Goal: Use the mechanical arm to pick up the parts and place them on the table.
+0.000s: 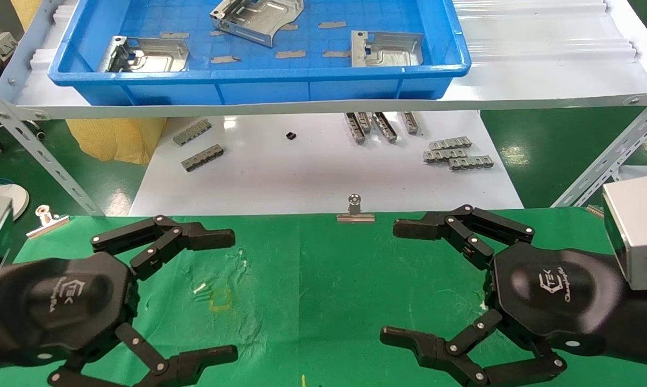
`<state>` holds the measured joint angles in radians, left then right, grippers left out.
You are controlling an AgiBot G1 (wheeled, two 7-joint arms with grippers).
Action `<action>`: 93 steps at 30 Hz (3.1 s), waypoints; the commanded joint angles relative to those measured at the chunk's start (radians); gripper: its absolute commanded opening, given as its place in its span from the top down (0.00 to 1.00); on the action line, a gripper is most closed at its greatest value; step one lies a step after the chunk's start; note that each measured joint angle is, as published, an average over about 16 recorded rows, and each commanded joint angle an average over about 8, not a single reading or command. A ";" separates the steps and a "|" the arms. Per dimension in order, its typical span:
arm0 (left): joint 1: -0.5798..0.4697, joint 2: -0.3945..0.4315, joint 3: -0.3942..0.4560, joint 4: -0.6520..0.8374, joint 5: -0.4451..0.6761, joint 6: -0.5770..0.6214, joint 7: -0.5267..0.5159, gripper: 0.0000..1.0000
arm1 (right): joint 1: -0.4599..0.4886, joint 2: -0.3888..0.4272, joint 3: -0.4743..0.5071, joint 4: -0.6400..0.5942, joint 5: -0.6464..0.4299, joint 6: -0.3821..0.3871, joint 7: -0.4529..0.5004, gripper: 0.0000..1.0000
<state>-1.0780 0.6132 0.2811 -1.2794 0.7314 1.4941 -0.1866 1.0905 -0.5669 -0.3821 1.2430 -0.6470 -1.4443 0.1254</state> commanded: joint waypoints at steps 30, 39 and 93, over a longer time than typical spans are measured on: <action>0.000 0.000 0.000 0.000 0.000 0.000 0.000 0.00 | 0.000 0.000 0.000 0.000 0.000 0.000 0.000 1.00; 0.000 0.000 0.000 0.000 0.000 0.000 0.000 0.00 | 0.000 0.000 0.000 0.000 0.000 0.000 0.000 1.00; -0.953 0.700 0.228 1.244 0.607 -0.765 0.108 1.00 | 0.000 0.000 0.000 0.000 0.000 0.000 0.000 0.00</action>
<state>-2.0304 1.3077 0.5085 -0.0419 1.3376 0.7337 -0.0803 1.0905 -0.5669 -0.3823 1.2430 -0.6469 -1.4443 0.1254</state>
